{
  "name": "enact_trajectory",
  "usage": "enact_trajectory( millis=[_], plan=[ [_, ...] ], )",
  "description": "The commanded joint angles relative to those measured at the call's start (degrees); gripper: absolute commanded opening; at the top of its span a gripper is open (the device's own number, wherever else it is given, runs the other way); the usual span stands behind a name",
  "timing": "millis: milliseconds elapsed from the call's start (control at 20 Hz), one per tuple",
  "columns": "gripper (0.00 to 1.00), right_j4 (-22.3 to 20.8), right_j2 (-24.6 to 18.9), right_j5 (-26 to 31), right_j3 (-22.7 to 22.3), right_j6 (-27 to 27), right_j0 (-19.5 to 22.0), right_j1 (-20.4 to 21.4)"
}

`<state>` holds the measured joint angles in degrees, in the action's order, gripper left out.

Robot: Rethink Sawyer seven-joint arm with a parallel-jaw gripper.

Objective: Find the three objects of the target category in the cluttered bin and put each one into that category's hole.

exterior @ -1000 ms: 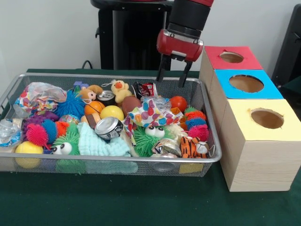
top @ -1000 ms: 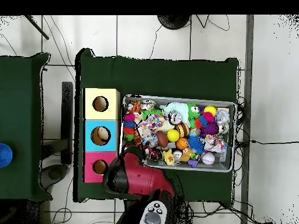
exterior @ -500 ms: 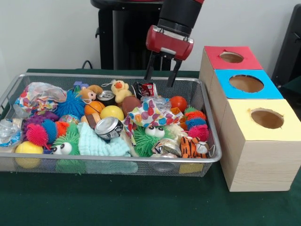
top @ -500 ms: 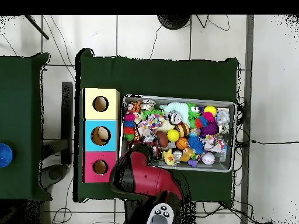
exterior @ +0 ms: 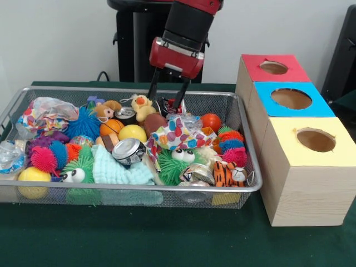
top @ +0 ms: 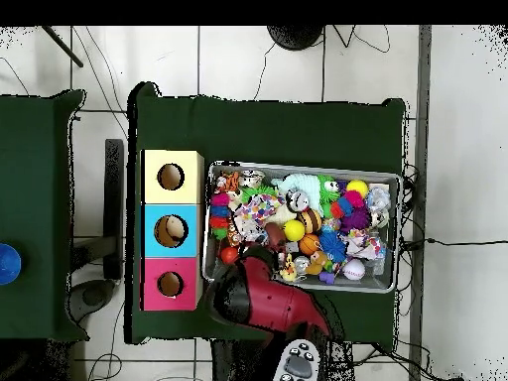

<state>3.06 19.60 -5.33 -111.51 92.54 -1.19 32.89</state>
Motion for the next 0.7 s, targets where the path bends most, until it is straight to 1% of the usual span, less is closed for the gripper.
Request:
enact_trajectory(
  millis=[50,150,200,250,450,700],
  plan=[
    [1.00,4.1,-5.9,5.2,5.5,10.6,1.4,-7.2],
    [1.00,4.8,-6.9,4.5,5.1,11.6,1.8,-8.0],
    [1.00,5.1,-8.2,3.9,4.2,12.4,2.7,-7.8],
    [1.00,5.0,-10.5,2.7,2.9,13.3,4.3,-7.4],
    [1.00,3.9,-16.5,0.1,0.2,14.6,8.3,-6.9],
    [1.00,1.9,-24.3,-0.5,-1.3,14.2,14.2,-7.8]
  ],
)
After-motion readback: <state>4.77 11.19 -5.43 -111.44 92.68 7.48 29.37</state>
